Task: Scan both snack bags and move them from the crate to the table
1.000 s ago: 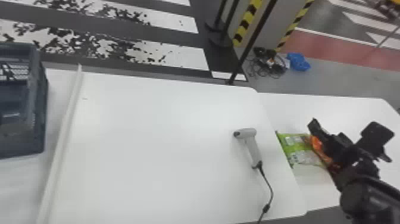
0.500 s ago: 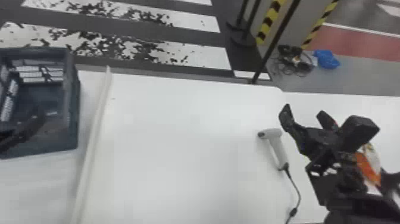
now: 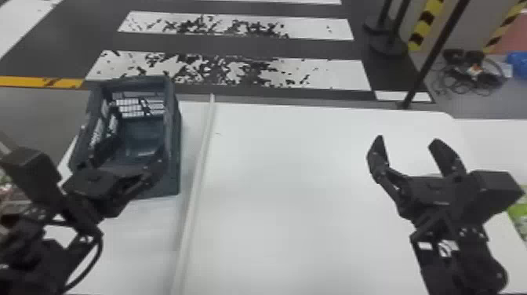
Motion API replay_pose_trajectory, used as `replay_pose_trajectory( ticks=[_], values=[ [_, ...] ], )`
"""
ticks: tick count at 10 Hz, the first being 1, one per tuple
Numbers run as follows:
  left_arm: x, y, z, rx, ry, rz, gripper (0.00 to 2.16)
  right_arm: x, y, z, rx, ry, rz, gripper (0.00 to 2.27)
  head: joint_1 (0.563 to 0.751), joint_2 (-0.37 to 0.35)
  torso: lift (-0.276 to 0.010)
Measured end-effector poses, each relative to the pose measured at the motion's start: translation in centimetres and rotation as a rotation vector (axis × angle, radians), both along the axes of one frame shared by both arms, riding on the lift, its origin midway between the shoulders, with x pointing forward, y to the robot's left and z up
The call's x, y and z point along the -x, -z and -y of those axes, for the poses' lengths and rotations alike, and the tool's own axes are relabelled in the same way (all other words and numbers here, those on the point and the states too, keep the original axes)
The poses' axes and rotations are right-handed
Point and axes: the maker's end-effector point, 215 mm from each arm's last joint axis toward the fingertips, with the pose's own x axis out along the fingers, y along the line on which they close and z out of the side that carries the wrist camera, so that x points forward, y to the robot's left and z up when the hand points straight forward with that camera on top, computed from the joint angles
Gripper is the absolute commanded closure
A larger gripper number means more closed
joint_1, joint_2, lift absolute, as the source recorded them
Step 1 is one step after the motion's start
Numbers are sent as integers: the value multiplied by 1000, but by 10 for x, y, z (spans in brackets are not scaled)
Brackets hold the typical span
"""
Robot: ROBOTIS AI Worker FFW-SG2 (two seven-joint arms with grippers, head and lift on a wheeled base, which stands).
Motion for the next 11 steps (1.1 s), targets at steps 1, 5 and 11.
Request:
replay_pose_trajectory(
  ticks=[1,5,11],
  values=[
    [1,3,9,0,3,-3,83,9,-1,-9,-17,3,20,56,695,14,-88],
    [11,1,36,1,9,15,87,34,21,-27,-28,-8,22,60,695,2,-88],
    [31,-9,48,-12,11,29,87,45,23,-33,-33,-17,32,63,695,-7,-88]
  ],
)
